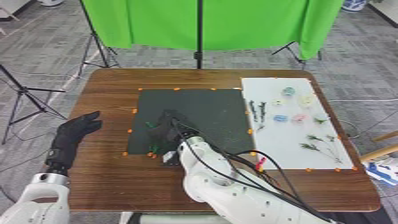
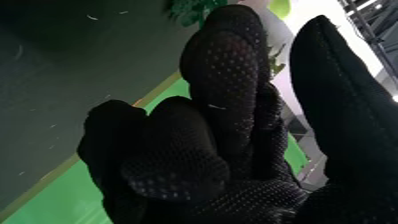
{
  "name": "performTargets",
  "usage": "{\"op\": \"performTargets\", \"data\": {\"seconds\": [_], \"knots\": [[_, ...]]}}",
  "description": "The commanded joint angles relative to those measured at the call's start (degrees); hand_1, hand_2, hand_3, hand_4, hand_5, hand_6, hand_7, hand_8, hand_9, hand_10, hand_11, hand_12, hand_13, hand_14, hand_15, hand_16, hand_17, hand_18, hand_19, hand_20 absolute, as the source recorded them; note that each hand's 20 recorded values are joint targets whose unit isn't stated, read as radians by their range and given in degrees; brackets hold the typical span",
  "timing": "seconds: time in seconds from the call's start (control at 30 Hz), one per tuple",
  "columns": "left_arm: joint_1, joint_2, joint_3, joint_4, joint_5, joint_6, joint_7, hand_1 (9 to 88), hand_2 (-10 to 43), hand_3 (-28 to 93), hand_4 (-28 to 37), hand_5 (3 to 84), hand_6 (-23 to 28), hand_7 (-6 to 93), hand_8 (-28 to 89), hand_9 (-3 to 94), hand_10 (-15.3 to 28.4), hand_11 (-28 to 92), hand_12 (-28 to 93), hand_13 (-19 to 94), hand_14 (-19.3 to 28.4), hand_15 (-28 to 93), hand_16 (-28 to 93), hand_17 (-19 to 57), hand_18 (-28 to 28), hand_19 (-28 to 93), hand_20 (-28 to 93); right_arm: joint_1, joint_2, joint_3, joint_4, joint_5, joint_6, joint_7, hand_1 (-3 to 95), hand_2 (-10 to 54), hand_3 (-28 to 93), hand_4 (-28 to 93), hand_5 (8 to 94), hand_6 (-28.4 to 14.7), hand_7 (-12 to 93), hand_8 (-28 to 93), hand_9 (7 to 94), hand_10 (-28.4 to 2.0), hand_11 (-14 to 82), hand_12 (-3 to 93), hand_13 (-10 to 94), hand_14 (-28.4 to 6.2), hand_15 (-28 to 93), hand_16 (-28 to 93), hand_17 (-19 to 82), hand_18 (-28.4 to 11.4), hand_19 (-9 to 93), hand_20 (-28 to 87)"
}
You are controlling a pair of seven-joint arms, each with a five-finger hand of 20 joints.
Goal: Arrange flowers
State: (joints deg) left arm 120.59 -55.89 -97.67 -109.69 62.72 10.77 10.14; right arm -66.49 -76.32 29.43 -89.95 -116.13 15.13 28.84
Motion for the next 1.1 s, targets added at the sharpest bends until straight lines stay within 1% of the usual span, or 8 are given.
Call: {"op": "performTargets", "data": {"seconds": [0.03, 0.13, 0.3, 0.47, 0.5, 0.57, 0.83, 1.1], "knots": [[2.12, -1.09, -1.97, -0.66, 0.35, -0.47, -0.90, 19.2, 8.1, 64, -28.3, 47.8, 6.5, 9.2, -6, 46.4, 15.3, 19, 10, 36, 18.1, 17, -2, 7.6, 11.9, 7, 16, 3.42, 5.64, 0.43, -5.89, 0.70, 2.28, -0.78, 40.7, -9.5, 61, -6, 81.6, -3.4, 33, 13, 93.2, -11.9, 39.3, 26.6, 94, -0.4, 64, 32, 68, -14.8, 93, 57], [3.03, -1.15, -3.02, -1.10, 0.23, -0.21, -0.95, 19.2, 8.1, 64, -28.3, 47.8, 6.6, 9.1, -6, 46.4, 15.3, 19, 10, 36, 18.1, 17, -2, 7.6, 11.9, 7, 16, 4.73, 12.06, 2.14, -12.36, 1.41, 4.04, -1.08, 40.1, -9.5, 61, -7, 81.5, -3.4, 33, 12, 93.2, -12.2, 38.6, 26.6, 94, -0.6, 63, 33, 68, -15.1, 93, 57], [4.76, -1.46, -4.83, -2.10, 0.19, 0.30, -1.00, 19.3, 8.1, 64, -28.3, 47.8, 6.5, 9.1, -6, 46.3, 15.2, 19, 10, 36, 18.1, 17, -2, 7.5, 11.9, 7, 16, -0.91, 22.23, 13.95, -23.09, -0.20, 0.76, -3.02, 38.7, -9.5, 62, -7, 80.5, -3.6, 30, 9, 91.6, -12.9, 35.8, 26.5, 93, -1.9, 60, 36, 65, -15.8, 93, 57], [4.56, -1.37, -4.80, -2.23, 0.47, 0.02, -0.95, 19.3, 8.1, 64, -28.3, 47.9, 6.5, 9.3, -6, 46.3, 15.2, 19, 10, 36, 18.1, 17, -2, 7.6, 11.9, 7, 16, -13.42, 32.53, 30.69, -30.61, -4.41, 1.16, -2.18, 37.3, -9.5, 63, -8, 79.5, -4.0, 27, 3, 90.2, -13.6, 31.5, 26.6, 92, -2.5, 59, 38, 63, -16.2, 93, 57], [4.59, -1.30, -4.92, -2.25, 0.47, -0.11, -1.09, 19.3, 8.0, 64, -28.3, 47.9, 6.5, 9.2, -6, 46.3, 15.2, 19, 10, 36, 18.1, 17, -2, 7.6, 11.9, 7, 16, -17.06, 34.28, 34.90, -31.69, -5.51, 0.17, -1.68, 36.2, -9.5, 64, -8, 79.5, -3.9, 28, -5, 89.9, -13.6, 30.9, 26.6, 91, -2.6, 59, 39, 63, -16.3, 93, 58], [5.05, -1.20, -5.34, -2.48, 0.49, -0.09, -1.35, 19.3, 8.0, 64, -28.3, 47.8, 6.5, 9.3, -6, 46.4, 15.2, 19, 10, 36, 18.1, 17, -2, 7.6, 11.9, 7, 16, -24.09, 37.40, 42.54, -33.00, -6.51, -0.57, -0.44, 35.7, -9.5, 63, -9, 79.3, -3.8, 28, -7, 89.5, -13.6, 30.5, 26.6, 91, -2.8, 60, 39, 62, -16.6, 93, 58], [6.71, -1.39, -6.63, -3.19, 0.32, -0.04, -1.86, 19.5, 8.1, 64, -28.3, 47.8, 6.5, 9.3, -6, 46.5, 15.3, 19, 10, 36, 18.1, 17, -2, 7.6, 11.9, 7, 16, -44.83, 41.81, 61.42, -29.68, -9.21, -4.37, 3.39, 34.3, -9.5, 63, -13, 78.6, -3.3, 26, -7, 88.5, -13.3, 29.8, 26.7, 90, -2.8, 61, 39, 61, -17.3, 93, 59], [5.71, -0.87, -5.88, -3.06, 0.97, -0.94, -2.18, 19.6, 8.2, 64, -28.3, 47.9, 6.6, 9.3, -6, 46.5, 15.2, 19, 10, 36, 18.1, 17, -2, 7.6, 11.9, 7, 16, -50.64, 40.35, 64.69, -24.55, -10.21, -6.95, 5.34, 34.0, -9.5, 64, -13, 78.1, -3.0, 26, -7, 87.9, -13.2, 29.9, 26.9, 89, -2.8, 61, 39, 61, -17.3, 93, 60]]}}
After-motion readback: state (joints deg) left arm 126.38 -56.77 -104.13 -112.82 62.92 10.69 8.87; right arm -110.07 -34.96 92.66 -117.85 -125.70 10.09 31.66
